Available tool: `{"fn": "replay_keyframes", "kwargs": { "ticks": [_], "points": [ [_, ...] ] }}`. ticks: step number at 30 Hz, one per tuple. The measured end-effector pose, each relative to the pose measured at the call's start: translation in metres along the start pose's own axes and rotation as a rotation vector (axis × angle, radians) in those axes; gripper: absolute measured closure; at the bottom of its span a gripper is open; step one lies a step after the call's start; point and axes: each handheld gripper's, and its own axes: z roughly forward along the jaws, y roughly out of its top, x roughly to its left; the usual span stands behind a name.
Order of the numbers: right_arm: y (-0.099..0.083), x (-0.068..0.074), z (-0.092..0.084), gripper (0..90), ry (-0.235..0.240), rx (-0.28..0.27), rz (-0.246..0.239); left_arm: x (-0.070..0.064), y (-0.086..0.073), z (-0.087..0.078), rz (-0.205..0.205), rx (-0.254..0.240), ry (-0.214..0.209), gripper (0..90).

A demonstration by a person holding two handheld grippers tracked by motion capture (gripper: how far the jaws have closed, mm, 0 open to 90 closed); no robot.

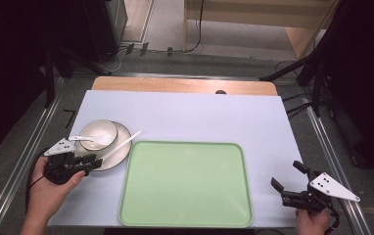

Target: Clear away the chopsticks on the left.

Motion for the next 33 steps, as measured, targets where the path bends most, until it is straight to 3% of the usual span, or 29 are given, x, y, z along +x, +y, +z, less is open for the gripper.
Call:
{"fn": "replay_keyframes", "kwargs": {
  "ticks": [5, 6, 10, 33],
  "points": [
    [0.0, 0.001, 0.002, 1.9, 0.003, 0.007, -0.004, 0.0, -0.002, 0.006, 0.012, 0.025, 0.04, 71.5],
    [0.0, 0.002, 0.003, 1.9, 0.003, 0.008, -0.005, 0.0, -0.002, 0.008, 0.021, 0.029, 0.072, 71.8],
    [0.0, 0.001, 0.002, 1.9, 0.004, 0.01, -0.007, 0.001, -0.003, 0.01, 0.03, 0.025, 0.092, 71.9],
    [0.0, 0.001, 0.002, 1.9, 0.001, 0.012, -0.007, -0.005, -0.004, 0.023, 0.059, 0.064, 0.102, 73.5]
  ]
}}
